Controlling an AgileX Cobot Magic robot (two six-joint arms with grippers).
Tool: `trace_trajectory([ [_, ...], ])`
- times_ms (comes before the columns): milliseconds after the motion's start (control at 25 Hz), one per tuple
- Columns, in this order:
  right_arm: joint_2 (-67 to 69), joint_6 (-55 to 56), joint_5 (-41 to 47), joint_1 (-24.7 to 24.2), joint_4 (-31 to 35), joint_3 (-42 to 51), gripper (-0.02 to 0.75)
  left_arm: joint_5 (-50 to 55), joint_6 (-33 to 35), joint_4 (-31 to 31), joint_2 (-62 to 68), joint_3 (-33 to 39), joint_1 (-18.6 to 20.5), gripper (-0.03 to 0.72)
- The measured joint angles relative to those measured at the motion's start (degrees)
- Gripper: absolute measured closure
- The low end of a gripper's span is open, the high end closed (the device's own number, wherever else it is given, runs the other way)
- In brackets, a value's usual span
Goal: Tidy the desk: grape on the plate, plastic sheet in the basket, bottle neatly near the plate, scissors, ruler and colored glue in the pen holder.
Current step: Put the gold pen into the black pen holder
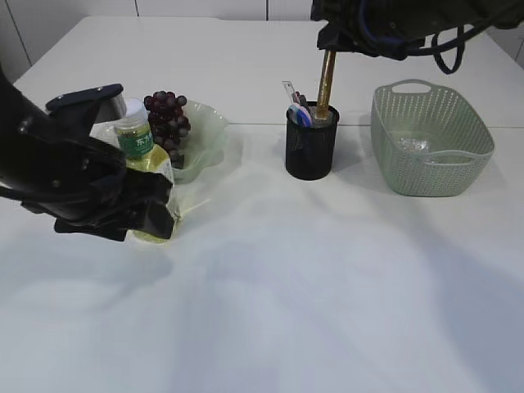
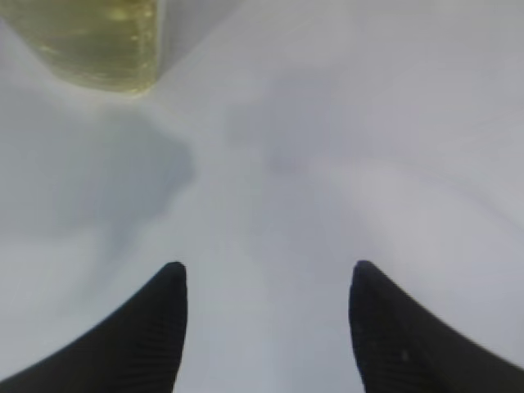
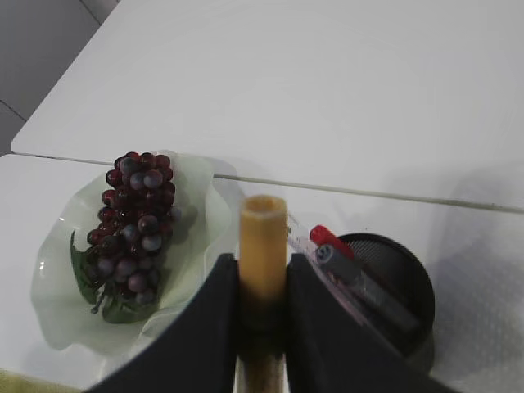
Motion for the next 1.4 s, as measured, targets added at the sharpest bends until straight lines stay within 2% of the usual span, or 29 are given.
trace_trajectory([
  [280, 6.2, -4.2, -6.2, 0.0, 0.0, -5.3, 0.606, 1.1, 0.1, 2.4, -3.8, 2.6, 4.5, 0.232],
  [600, 9.7, -6.8, -14.0, 0.0, 0.2, -6.0, 0.606, 5.2, 0.1, 6.3, -8.4, 2.7, 10.5, 0.232],
  [1040, 14.4, -8.2, -19.8, -0.1, 0.6, -6.1, 0.596, 8.7, 0.1, 8.3, -10.2, 2.7, 10.7, 0.252],
  [1120, 14.4, -8.2, -19.8, -0.1, 0.6, -6.1, 0.563, 8.8, 0.1, 8.4, -10.2, 2.7, 10.7, 0.252],
  [1320, 14.4, -8.3, -19.3, -0.1, 0.6, -6.1, 0.349, 8.8, 0.1, 8.4, -10.2, 2.7, 10.7, 0.252],
  [1400, 14.4, -8.3, -18.1, -0.1, 0.6, -6.1, 0.320, 8.8, 0.1, 8.4, -10.2, 2.7, 10.7, 0.253],
])
